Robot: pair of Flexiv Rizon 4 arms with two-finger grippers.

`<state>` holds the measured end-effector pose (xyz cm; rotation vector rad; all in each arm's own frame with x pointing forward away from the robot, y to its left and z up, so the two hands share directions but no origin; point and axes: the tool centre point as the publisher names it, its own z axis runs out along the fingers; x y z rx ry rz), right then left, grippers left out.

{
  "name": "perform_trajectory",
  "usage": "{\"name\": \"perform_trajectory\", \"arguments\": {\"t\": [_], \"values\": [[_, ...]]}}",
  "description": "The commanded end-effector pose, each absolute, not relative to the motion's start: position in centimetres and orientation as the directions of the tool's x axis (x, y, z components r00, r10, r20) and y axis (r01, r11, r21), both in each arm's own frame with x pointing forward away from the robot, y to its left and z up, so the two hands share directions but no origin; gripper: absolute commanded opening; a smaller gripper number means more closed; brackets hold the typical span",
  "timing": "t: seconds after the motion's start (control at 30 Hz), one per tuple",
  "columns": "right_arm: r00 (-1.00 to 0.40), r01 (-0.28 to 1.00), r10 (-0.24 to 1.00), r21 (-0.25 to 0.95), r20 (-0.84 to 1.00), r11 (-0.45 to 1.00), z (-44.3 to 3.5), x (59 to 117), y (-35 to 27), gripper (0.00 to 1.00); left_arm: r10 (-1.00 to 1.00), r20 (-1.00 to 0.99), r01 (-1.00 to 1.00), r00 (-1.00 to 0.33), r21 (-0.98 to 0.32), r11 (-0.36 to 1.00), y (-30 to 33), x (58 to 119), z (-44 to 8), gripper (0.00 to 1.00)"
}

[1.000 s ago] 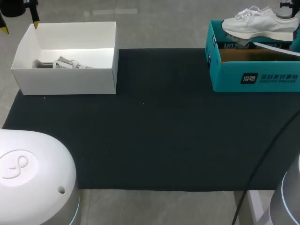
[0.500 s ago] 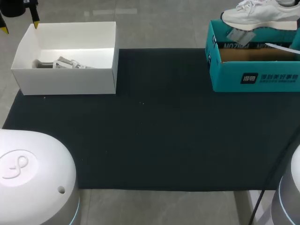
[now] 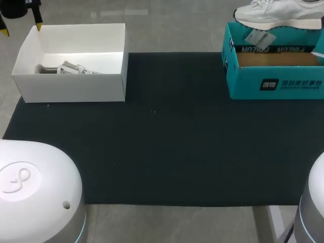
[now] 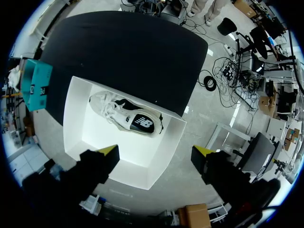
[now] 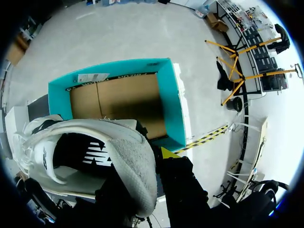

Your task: Take the shoe out of the shoebox, open the shoe tongue, remove and reinsert the insole, then place the shoe into the shoebox

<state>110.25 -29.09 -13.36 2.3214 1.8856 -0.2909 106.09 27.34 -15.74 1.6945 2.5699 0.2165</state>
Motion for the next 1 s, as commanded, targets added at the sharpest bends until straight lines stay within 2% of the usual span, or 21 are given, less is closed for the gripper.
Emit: {"name": "perform_trajectory", "arguments": {"t": [0.03, 0.33, 0.6, 1.0], "values": [[0.206, 0.938, 0.949, 0.325, -0.24, -0.122, -12.7, 105.8, -27.0, 0.0, 0.918, 0.034, 0.91, -0.396, 0.148, 0.387, 27.3, 106.1, -15.7, 1.0], [0.203, 0.933, 0.957, 0.337, -0.206, -0.126, -12.0, 101.3, -23.7, 0.0, 0.918, 0.034, 0.91, -0.396, 0.148, 0.387, 27.3, 106.1, -15.7, 1.0], [0.167, 0.932, 0.948, 0.356, -0.271, -0.062, -11.1, 98.1, -21.3, 0.0, 0.918, 0.034, 0.91, -0.396, 0.148, 0.387, 27.3, 106.1, -15.7, 1.0], [0.154, 0.936, 0.949, 0.349, -0.275, -0.051, -10.3, 97.1, -20.3, 0.0, 0.918, 0.034, 0.91, -0.396, 0.148, 0.387, 27.3, 106.1, -15.7, 1.0]]}}
